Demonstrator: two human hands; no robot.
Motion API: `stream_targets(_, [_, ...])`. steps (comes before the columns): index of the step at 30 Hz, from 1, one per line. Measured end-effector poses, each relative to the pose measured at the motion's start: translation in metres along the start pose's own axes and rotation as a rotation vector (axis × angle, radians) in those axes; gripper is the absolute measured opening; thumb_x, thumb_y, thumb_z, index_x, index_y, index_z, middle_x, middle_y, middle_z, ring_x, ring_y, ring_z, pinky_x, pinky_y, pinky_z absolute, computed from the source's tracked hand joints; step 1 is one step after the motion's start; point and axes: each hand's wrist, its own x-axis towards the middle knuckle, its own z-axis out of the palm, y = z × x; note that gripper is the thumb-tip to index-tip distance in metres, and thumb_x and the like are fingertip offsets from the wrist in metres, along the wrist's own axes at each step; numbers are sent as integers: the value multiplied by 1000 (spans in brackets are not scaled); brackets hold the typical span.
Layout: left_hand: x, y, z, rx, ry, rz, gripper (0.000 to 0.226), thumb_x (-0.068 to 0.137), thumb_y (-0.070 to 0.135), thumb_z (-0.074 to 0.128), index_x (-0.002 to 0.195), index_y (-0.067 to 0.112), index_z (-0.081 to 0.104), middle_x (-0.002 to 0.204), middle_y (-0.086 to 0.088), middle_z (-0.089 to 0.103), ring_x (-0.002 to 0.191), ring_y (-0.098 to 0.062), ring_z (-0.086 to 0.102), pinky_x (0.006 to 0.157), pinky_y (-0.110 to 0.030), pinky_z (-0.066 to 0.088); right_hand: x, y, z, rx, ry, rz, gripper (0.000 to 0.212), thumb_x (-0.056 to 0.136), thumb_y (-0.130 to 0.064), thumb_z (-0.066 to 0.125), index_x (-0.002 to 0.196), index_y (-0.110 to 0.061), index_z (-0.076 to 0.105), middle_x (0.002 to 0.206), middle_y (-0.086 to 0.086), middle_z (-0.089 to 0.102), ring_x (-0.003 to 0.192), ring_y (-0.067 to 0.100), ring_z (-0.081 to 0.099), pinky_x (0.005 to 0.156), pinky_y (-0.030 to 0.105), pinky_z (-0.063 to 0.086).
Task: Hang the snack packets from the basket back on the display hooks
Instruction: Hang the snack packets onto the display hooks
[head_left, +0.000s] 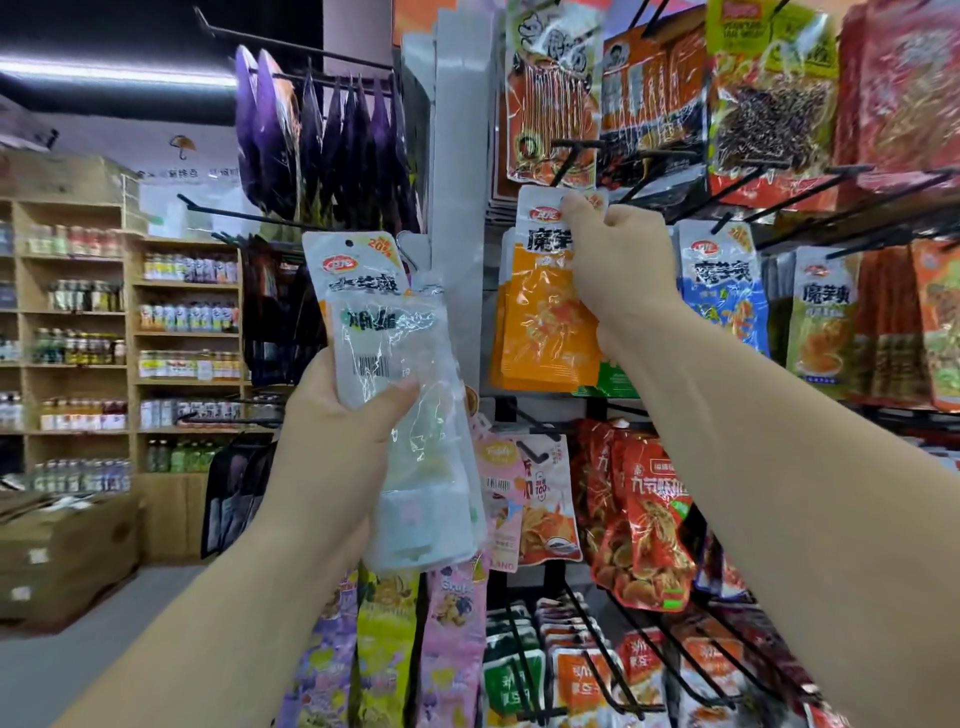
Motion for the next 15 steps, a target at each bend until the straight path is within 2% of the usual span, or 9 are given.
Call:
stream_targets(3, [2,-2,-2,17,-12,3,28,97,4,67,119,21,67,109,-3,79,97,-27,78,82,-51,63,2,-4,0,39,-17,31,41,93,-39,59,61,-24,40,70,12,37,67,26,35,60,40,29])
stream_targets(6, [3,-3,-3,20,-19,6,28,97,4,67,118,23,67,107,-1,79,95,-26,78,78,-47,63,8,-3,-2,6,-38,69,33,92,-33,58,65,-23,42,78,13,39,69,27,37,63,40,30])
stream_targets(9, [4,-4,-2,20,-36,10,28,98,4,66,119,23,67,109,-1,79,97,-26,78,80,-48,62,15,6,-3,-78,-60,54,43,98,-31,58,61,-20,39,67,14,37,64,26,38,61,40,31])
stream_targets(12, [4,-6,-3,18,-43,7,30,98,6,67,121,24,67,112,-2,79,101,-28,77,85,-53,62,18,17,0,-238,-53,-16,55,102,-35,56,54,-19,37,52,0,35,55,21,35,56,33,26])
stream_targets(15, [5,-8,-3,18,-49,7,29,98,6,67,121,25,67,111,-2,79,99,-28,77,83,-53,62,20,24,3,-349,-43,-55,59,105,-35,52,51,-17,36,49,-4,33,49,16,31,51,31,21])
